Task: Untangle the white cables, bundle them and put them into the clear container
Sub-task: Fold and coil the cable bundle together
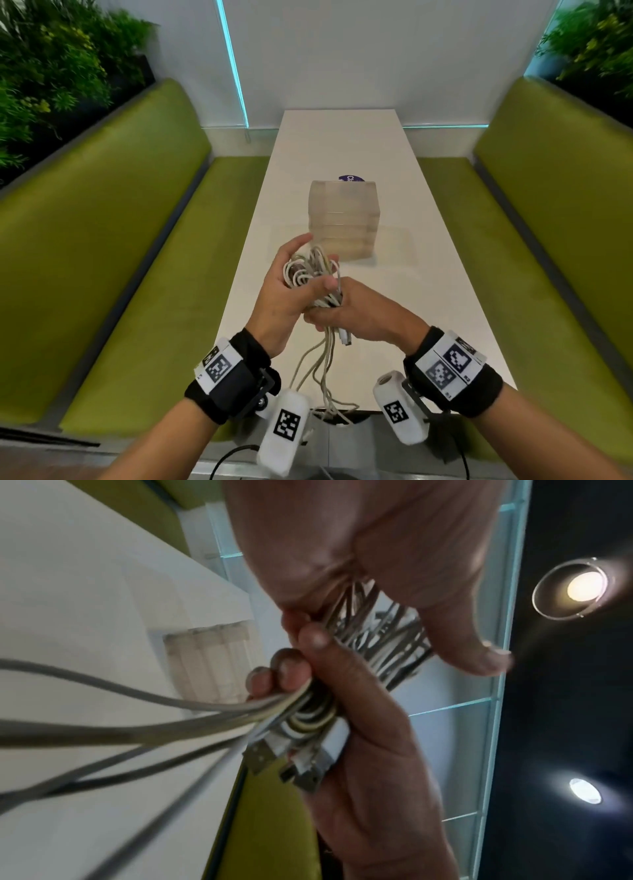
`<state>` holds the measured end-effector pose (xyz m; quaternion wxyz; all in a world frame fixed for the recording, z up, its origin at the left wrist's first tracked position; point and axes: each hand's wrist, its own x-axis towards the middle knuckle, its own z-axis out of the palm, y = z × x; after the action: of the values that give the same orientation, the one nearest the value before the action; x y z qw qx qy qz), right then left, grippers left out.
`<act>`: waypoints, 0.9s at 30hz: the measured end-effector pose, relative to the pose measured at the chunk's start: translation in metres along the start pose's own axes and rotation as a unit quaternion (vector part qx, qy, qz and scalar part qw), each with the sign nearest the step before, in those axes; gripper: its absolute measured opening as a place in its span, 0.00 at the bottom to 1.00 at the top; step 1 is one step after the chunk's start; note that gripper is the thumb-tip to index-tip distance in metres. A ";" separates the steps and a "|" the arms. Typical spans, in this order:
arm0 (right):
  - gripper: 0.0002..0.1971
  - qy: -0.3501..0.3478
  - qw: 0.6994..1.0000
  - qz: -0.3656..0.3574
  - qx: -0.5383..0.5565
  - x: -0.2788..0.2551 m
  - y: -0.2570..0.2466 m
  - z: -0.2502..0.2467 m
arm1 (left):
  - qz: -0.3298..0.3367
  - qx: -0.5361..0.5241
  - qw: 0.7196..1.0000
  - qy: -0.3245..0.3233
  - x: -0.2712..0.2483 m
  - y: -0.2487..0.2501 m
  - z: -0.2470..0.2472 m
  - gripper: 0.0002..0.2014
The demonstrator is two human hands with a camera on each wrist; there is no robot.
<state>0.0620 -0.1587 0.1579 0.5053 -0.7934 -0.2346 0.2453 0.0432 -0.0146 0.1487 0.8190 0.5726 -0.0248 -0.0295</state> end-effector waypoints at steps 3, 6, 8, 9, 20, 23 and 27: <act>0.01 -0.026 1.000 -0.006 -0.006 -0.002 -0.001 0.004 | 0.023 0.001 0.999 0.027 -0.002 0.005 0.008 0.26; 0.07 -0.048 0.998 -0.027 0.017 -0.006 -0.007 0.007 | 0.023 0.003 0.999 0.026 -0.001 0.009 0.011 0.16; 0.08 -0.071 0.994 -0.035 0.074 -0.008 -0.007 0.006 | 0.013 -0.012 1.000 0.016 0.000 0.010 0.012 0.14; 0.10 -0.084 0.990 -0.033 0.109 -0.009 -0.006 0.005 | 0.007 -0.022 1.000 0.012 0.001 0.011 0.013 0.13; 0.13 -0.061 0.984 -0.053 0.156 -0.005 0.007 0.013 | -0.008 -0.004 1.000 -0.013 0.000 0.016 0.014 0.13; 0.15 -0.057 0.985 -0.053 0.153 -0.005 0.010 0.016 | -0.005 0.010 1.000 -0.018 -0.001 0.015 0.015 0.14; 0.13 -0.016 0.987 -0.062 0.148 -0.006 0.009 0.008 | 0.015 0.035 0.998 -0.048 -0.001 0.008 0.007 0.38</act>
<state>0.0539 -0.1600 0.1480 0.6274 -0.6898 -0.2528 0.2583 0.0423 -0.0185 0.1588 0.7970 0.5980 -0.0733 -0.0437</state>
